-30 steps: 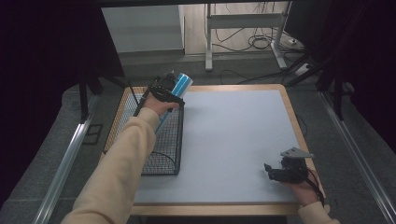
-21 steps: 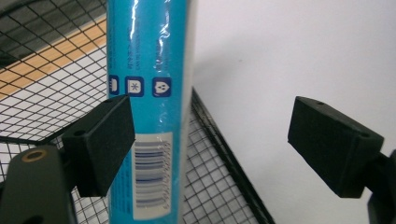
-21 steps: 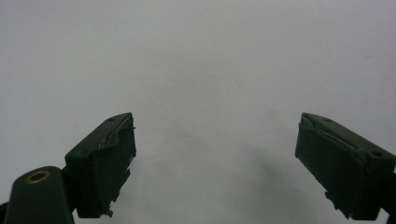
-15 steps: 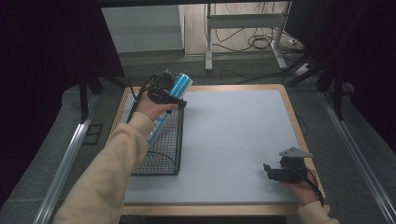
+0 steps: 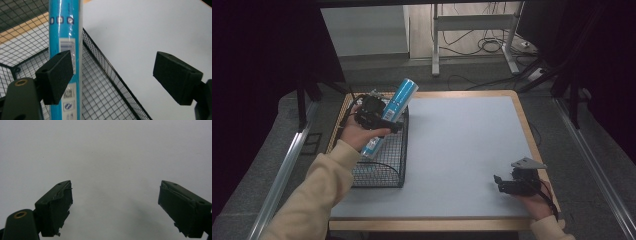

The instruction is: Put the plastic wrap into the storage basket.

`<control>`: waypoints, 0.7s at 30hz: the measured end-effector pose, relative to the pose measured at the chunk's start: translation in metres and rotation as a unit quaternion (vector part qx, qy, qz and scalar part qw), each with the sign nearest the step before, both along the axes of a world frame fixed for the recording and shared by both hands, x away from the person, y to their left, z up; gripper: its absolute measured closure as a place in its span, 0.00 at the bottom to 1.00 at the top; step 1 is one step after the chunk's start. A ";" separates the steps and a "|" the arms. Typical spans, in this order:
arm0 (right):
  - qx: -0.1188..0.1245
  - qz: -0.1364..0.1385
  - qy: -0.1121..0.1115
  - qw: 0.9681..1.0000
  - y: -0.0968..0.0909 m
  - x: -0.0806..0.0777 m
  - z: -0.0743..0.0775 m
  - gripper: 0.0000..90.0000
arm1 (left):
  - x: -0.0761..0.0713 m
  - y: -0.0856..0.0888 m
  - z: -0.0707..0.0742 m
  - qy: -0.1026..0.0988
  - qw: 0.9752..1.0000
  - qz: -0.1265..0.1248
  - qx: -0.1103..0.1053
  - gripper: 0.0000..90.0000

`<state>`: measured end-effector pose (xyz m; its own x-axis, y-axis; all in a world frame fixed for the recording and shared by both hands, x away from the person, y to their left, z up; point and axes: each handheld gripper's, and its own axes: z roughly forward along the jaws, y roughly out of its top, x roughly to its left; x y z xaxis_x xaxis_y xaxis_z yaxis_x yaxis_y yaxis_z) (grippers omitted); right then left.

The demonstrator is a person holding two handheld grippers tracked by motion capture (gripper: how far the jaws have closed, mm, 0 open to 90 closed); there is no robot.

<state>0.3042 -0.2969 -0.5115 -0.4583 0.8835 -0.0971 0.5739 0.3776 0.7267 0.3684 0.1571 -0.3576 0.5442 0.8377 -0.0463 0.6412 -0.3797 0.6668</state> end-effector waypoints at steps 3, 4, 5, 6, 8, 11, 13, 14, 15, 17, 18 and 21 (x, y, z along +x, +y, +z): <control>0.001 0.000 -0.001 1.000 0.000 -0.001 0.001 0.14 | -0.010 0.004 -0.005 0.006 1.000 -0.002 -0.020 0.18; 0.001 -0.001 -0.002 1.000 0.000 -0.001 0.001 0.14 | -0.012 0.005 -0.006 0.008 1.000 -0.004 -0.024 0.19; 0.001 -0.001 -0.003 1.000 -0.001 -0.001 0.001 0.14 | -0.016 0.006 -0.007 0.005 1.000 -0.009 -0.027 0.19; 0.001 -0.001 -0.003 1.000 -0.001 -0.001 0.001 0.14 | -0.019 0.007 -0.008 0.002 1.000 -0.009 -0.028 0.19; 0.000 0.000 -0.001 1.000 0.000 -0.001 0.000 0.14 | -0.025 0.008 -0.008 -0.007 1.000 -0.012 -0.020 0.19; 0.001 0.003 0.001 1.000 0.001 0.000 0.000 0.14 | -0.029 0.010 -0.009 -0.008 1.000 -0.016 -0.024 0.19; 0.000 0.005 0.000 1.000 0.002 0.000 0.000 0.14 | -0.030 0.012 -0.010 -0.008 1.000 -0.016 -0.025 0.19; -0.001 0.005 -0.001 1.000 0.001 0.000 0.000 0.14 | -0.030 0.012 -0.010 -0.007 1.000 -0.016 -0.024 0.19; 0.000 0.005 -0.001 1.000 0.001 -0.001 0.000 0.14 | -0.031 0.013 -0.011 -0.007 1.000 -0.017 -0.025 0.19; 0.000 0.004 -0.001 1.000 0.001 -0.001 0.000 0.14 | -0.032 0.014 -0.012 -0.006 0.999 -0.017 -0.027 0.19; 0.001 0.003 -0.002 1.000 0.001 0.000 0.000 0.14 | -0.032 0.015 -0.012 -0.005 0.999 -0.017 -0.029 0.19; 0.003 0.004 -0.004 1.000 0.000 0.000 0.001 0.14 | -0.033 0.016 -0.014 -0.005 0.999 -0.018 -0.029 0.19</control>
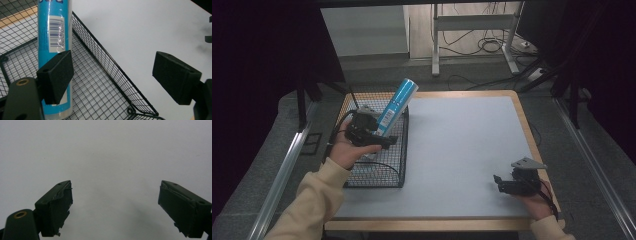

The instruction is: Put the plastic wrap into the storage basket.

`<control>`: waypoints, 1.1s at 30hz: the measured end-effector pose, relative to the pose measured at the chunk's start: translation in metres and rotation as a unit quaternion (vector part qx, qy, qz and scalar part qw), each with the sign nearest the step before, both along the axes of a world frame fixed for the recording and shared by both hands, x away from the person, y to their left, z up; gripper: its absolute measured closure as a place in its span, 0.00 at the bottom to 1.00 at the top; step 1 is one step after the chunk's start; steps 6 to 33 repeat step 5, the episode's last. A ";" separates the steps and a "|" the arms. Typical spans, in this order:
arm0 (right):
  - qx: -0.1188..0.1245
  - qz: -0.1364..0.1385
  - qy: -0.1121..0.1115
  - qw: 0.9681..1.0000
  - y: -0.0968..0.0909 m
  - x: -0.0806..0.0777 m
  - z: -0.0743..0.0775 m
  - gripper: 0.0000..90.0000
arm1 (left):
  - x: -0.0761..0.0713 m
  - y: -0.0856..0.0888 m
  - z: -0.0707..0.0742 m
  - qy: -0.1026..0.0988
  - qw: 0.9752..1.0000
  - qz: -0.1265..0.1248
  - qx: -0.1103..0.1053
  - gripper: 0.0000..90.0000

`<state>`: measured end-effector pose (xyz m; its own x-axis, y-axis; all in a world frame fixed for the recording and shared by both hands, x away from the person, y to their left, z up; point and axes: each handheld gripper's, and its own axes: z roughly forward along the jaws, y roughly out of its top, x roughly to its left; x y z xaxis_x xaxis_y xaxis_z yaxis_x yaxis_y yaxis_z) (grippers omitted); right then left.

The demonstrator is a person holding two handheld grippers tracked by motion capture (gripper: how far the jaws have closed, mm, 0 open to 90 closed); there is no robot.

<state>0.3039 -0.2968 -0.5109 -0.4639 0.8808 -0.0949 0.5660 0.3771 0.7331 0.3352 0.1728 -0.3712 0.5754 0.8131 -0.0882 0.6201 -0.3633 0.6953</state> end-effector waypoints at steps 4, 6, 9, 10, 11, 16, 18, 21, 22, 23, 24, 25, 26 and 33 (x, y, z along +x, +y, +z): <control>0.000 0.002 -0.001 1.000 0.000 0.000 0.000 0.14 | 0.000 0.000 -0.002 0.002 1.000 -0.003 -0.003 0.19; 0.000 0.002 -0.001 1.000 0.000 0.000 0.000 0.14 | -0.001 0.001 -0.003 0.002 1.000 -0.003 -0.004 0.19; 0.000 0.002 -0.001 1.000 0.000 0.000 0.000 0.14 | -0.001 0.001 -0.003 0.002 1.000 -0.003 -0.004 0.19; 0.000 0.002 -0.001 1.000 0.000 0.000 0.000 0.14 | -0.001 0.001 -0.003 0.002 1.000 -0.003 -0.004 0.19; 0.000 0.002 -0.001 1.000 0.000 0.000 0.000 0.14 | -0.001 0.001 -0.003 0.002 1.000 -0.003 -0.004 0.19; 0.000 0.002 -0.001 1.000 0.000 0.000 0.000 0.14 | -0.001 0.001 -0.003 0.002 1.000 -0.003 -0.004 0.19; 0.000 0.002 -0.001 1.000 0.000 0.000 0.000 0.14 | -0.001 0.001 -0.003 0.002 1.000 -0.003 -0.004 0.19; 0.000 0.002 -0.001 1.000 0.000 0.000 0.000 0.14 | -0.001 0.001 -0.003 0.002 1.000 -0.003 -0.004 0.19; 0.000 0.002 -0.001 1.000 0.000 0.000 0.000 0.14 | -0.001 0.001 -0.003 0.002 1.000 -0.003 -0.004 0.19; 0.000 0.002 -0.001 1.000 0.000 0.000 0.000 0.14 | -0.001 0.001 -0.003 0.002 1.000 -0.003 -0.004 0.19; 0.000 0.002 -0.001 1.000 0.000 0.000 0.000 0.14 | -0.001 0.001 -0.003 0.002 1.000 -0.003 -0.004 0.19; 0.000 0.002 -0.001 1.000 0.000 0.000 0.000 0.14 | -0.001 0.001 -0.003 0.002 1.000 -0.003 -0.004 0.19; 0.000 0.002 -0.001 1.000 0.000 0.000 0.000 0.14 | -0.001 0.001 -0.003 0.002 1.000 -0.003 -0.004 0.19; 0.000 0.002 -0.001 1.000 0.000 0.000 0.000 0.14 | -0.001 0.001 -0.003 0.002 1.000 -0.003 -0.004 0.19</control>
